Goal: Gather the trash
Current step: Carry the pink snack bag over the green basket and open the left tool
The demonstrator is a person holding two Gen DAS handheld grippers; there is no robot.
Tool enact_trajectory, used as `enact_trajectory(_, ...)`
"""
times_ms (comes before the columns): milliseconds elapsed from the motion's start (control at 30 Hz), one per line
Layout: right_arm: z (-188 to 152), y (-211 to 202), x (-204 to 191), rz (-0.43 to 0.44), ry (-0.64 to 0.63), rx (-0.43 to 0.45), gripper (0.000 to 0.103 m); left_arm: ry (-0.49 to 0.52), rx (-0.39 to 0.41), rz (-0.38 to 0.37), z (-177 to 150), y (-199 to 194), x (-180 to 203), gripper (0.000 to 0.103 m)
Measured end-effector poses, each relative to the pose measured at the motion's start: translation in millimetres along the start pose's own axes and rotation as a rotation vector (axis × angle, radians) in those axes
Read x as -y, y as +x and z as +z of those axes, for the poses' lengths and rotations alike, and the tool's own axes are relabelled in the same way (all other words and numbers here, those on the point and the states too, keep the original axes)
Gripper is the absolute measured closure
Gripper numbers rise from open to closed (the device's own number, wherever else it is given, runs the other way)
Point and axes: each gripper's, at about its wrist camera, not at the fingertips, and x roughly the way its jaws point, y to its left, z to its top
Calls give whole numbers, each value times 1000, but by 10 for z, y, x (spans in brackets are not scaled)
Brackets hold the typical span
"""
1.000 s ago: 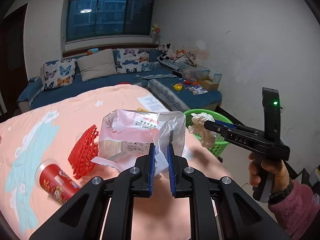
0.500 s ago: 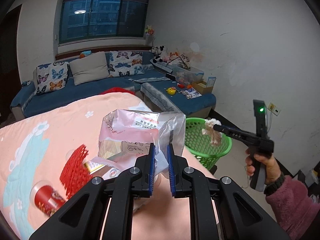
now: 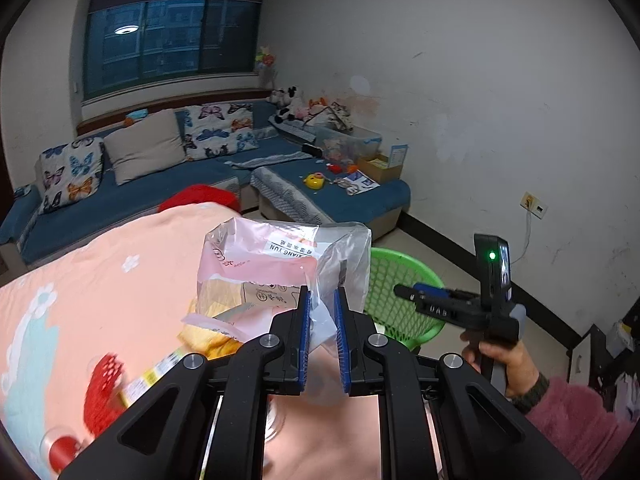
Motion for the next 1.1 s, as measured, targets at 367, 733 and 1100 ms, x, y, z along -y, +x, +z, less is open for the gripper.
enact_trajectory(367, -194, -512, 278, -79, -18, 73, 48, 53, -59, -144, 302, 737, 484, 91)
enact_trajectory(733, -452, -812, 528, -112, 19, 97, 46, 116, -189, -199, 266, 1586, 932, 91)
enact_trajectory(1100, -616, -863, 640, -124, 57, 83, 45, 124, -242, -269, 185, 1987, 1093, 63)
